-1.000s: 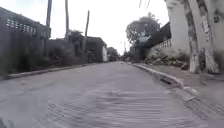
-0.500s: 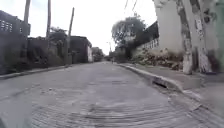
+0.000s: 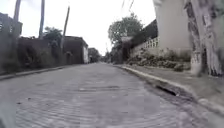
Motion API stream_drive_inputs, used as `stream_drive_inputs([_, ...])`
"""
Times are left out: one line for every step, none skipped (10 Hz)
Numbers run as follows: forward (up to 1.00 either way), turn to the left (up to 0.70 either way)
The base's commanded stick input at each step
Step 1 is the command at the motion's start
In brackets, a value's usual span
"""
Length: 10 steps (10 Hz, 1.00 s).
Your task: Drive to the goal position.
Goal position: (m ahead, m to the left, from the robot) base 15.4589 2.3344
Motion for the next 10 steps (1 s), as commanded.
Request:
stream_drive_inputs([1.00, 0.00])
stream_drive_inputs([1.00, 0.00])
stream_drive_inputs([1.00, -0.01])
stream_drive_inputs([1.00, -0.02])
stream_drive_inputs([1.00, -0.01])
stream_drive_inputs([1.00, -0.01])
stream_drive_inputs([1.00, -0.01])
stream_drive_inputs([1.00, 0.00])
stream_drive_inputs([1.00, 0.00])
stream_drive_inputs([1.00, 0.00])
